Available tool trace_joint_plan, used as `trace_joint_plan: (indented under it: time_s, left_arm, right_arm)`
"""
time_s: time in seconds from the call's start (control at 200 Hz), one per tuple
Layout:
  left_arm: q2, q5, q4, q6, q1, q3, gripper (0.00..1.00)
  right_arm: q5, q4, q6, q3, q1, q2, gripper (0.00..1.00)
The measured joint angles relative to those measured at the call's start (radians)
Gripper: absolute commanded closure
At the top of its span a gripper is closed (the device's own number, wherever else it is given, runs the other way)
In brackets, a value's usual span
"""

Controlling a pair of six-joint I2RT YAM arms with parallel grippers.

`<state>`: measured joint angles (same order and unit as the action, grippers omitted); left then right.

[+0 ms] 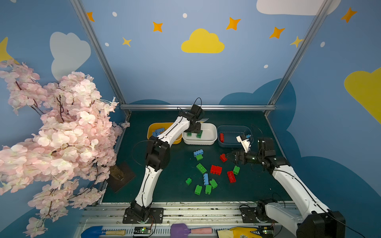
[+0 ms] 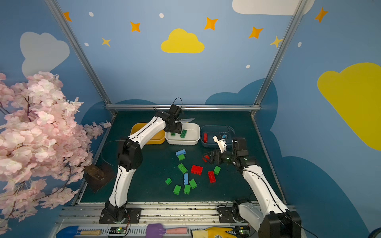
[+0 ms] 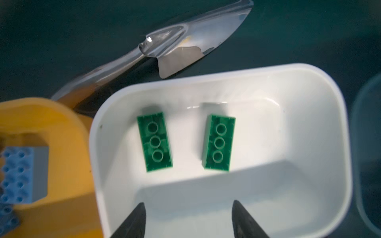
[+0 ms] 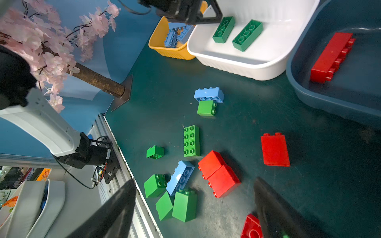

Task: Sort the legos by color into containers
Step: 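Lower the left gripper onto a small green brick and grasp it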

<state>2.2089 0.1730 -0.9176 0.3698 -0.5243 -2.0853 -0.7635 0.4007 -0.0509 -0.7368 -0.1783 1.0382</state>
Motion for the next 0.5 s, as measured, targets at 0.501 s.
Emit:
trace_joint_plan:
  time_s: [0.501]
  left_arm:
    - [-0.647,-0.101,0.068,0.159,-0.259,0.88,0.26]
  right_arm:
    - [-0.031,0.023,0.006,0.002,-0.009,-0.027,0.12]
